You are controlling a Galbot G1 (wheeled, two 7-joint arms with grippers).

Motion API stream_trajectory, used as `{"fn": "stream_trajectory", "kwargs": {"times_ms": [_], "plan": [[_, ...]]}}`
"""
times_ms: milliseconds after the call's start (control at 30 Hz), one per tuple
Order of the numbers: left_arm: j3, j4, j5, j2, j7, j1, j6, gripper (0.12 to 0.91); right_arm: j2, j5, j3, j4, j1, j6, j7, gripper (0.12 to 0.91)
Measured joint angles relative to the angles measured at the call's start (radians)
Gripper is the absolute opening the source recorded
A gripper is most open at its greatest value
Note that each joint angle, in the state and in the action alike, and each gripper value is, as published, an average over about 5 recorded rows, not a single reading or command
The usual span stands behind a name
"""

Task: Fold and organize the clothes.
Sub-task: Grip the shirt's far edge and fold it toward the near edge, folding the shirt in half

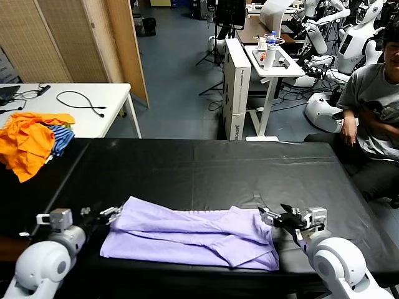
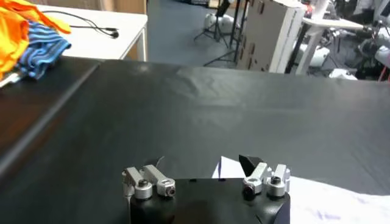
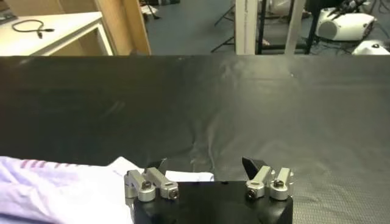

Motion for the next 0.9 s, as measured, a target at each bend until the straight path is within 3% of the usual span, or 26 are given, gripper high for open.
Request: {"fn": "stream_trajectory", "kwargs": {"times_ms": [400,567,667,733,900], "plan": [[0.013,0.001,0.051,0.003,0.007,0.033,0.002,0.907,0.013,-0.003,-0.006,-0.024,0.003,0.004,-0.001,0.882],[0.011,-0.003,0.059,-0.004,0.019,0.043,-0.005,0.895,0.023,-0.016,-0.009,-0.033,-0.006,0.008,-0.007,0.710],[0.012,-0.004,0.060,-0.010,0.024,0.044,-0.010,0.787,0.031,-0.033,-0.016,-0.043,-0.006,0.013,-0.017,0.620],[0.013,-0.003,0.060,-0.014,0.025,0.045,-0.013,0.658,0.036,-0.046,-0.022,-0.051,-0.004,0.017,-0.026,0.553],[0.019,0.004,0.060,-0.023,0.030,0.045,-0.023,0.355,0.048,-0.065,-0.032,-0.063,0.001,0.023,-0.038,0.259]]}}
